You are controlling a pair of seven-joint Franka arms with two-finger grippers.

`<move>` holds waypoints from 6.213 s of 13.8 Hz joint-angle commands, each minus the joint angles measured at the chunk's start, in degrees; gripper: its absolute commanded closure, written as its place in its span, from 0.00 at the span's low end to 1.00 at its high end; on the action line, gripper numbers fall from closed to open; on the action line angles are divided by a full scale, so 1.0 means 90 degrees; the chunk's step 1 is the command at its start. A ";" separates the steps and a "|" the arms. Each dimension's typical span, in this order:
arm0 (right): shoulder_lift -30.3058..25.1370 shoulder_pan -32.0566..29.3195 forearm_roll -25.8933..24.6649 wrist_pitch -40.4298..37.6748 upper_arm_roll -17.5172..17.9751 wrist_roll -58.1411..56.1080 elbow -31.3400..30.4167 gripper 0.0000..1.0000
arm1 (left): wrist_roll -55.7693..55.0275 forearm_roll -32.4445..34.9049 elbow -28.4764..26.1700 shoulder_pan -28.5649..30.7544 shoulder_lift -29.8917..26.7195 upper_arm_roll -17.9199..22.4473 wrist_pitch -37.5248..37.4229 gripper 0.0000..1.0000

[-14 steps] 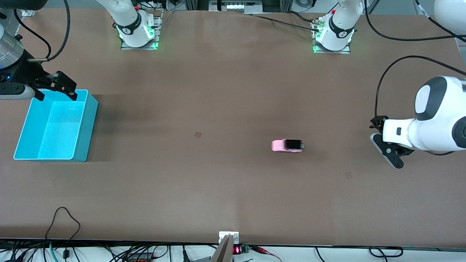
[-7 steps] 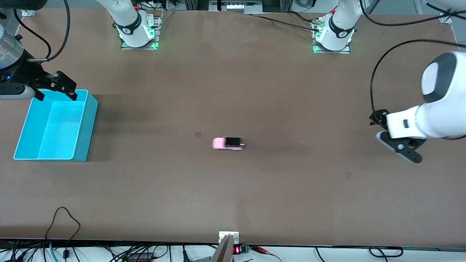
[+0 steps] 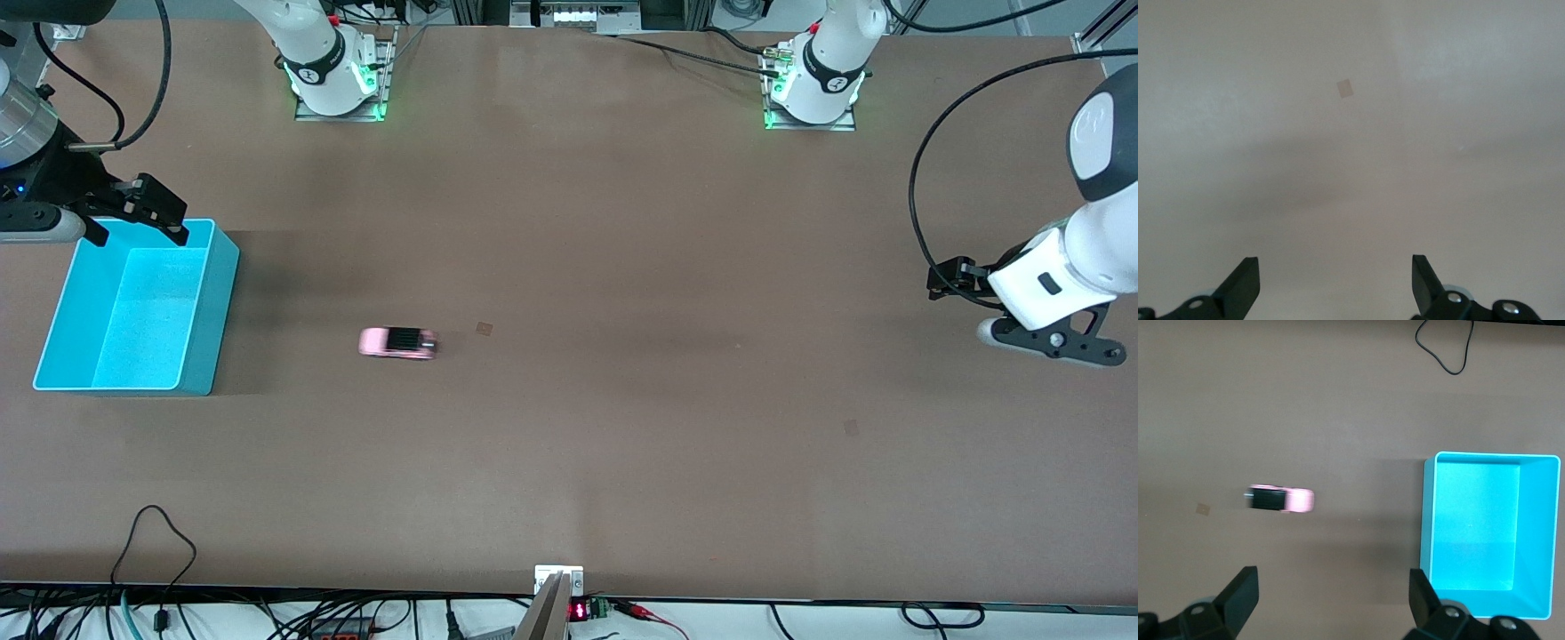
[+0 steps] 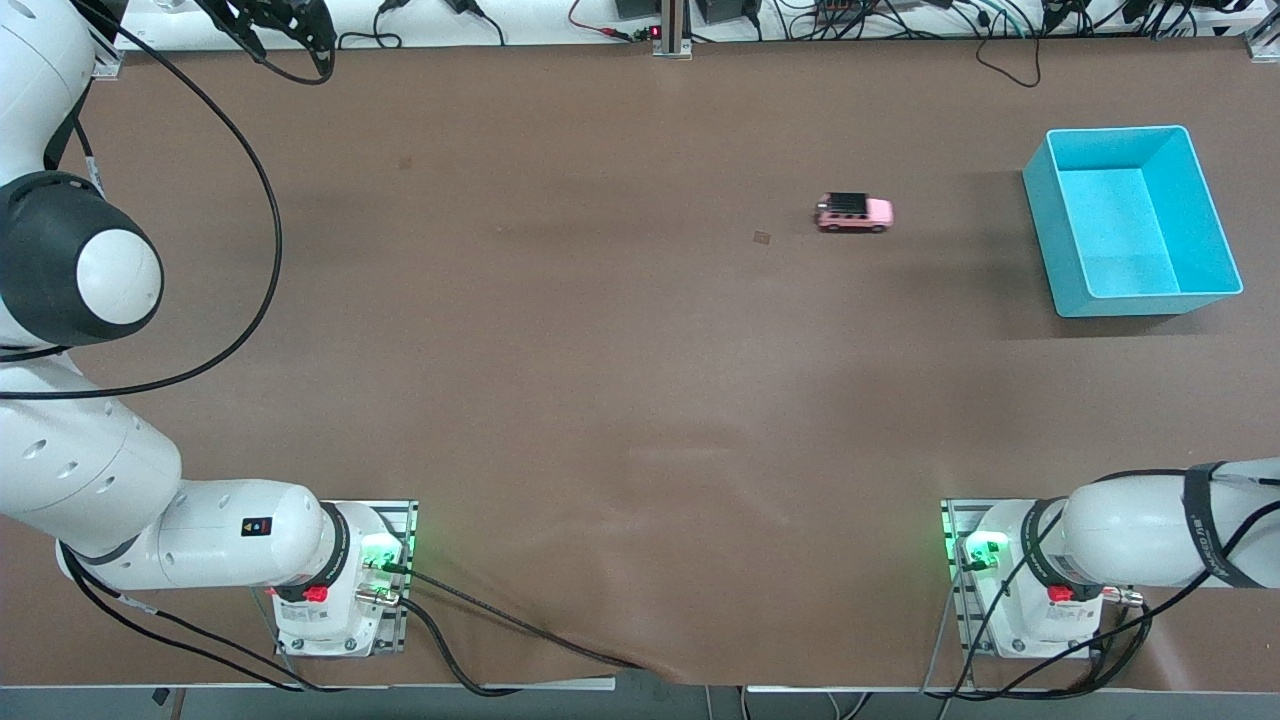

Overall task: Wind and store pink jeep toy
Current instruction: 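Reach the right gripper to the pink jeep and grasp it, then lift the pink jeep with the right gripper and carry it over the bin, then lower the jeep into the cyan bin and open the right gripper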

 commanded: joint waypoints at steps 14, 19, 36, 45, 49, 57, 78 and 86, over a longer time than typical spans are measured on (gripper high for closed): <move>0.0786 -0.0052 0.0008 -0.0721 0.0066 -0.2078 0.0024 0.00 | -0.0204 -0.0466 -0.1306 -0.0531 -0.1225 0.0872 0.0726 0.00; 0.1519 -0.0130 0.0018 -0.0527 0.0037 -0.4524 -0.0025 0.00 | -0.0204 -0.0407 -0.1228 -0.0531 -0.1187 0.0755 0.0658 0.00; 0.2712 -0.1087 0.0008 0.4365 0.0037 -0.9810 -0.2690 0.00 | -0.0302 -0.0125 -0.1141 -0.0541 -0.1265 0.0540 0.0628 0.00; 0.2888 -0.1243 0.0008 0.4796 0.0047 -1.0210 -0.2779 0.63 | -0.1024 -0.0114 -0.1131 -0.0521 -0.1314 -0.0017 0.0375 0.00; 0.2761 -0.1195 0.0018 0.4709 0.0066 -1.0171 -0.2682 1.00 | -0.1024 -0.0114 -0.1121 -0.0531 -0.1314 -0.0026 0.0374 0.00; 0.2224 -0.1184 0.0330 0.3383 0.0135 -0.7227 -0.1804 1.00 | -0.1024 -0.0124 -0.1111 -0.0511 -0.1324 -0.0183 0.0355 0.00; 0.2457 -0.2043 -0.0031 0.4326 -0.1262 -0.2984 -0.2730 1.00 | -0.1327 -0.0222 -0.0935 -0.0433 -0.1285 -0.0153 0.0130 0.00; 0.2429 -0.1927 -0.0002 0.4328 -0.1233 -0.3003 -0.2731 0.00 | -0.1298 -0.0212 -0.0935 -0.0423 -0.1265 -0.0114 0.0130 0.00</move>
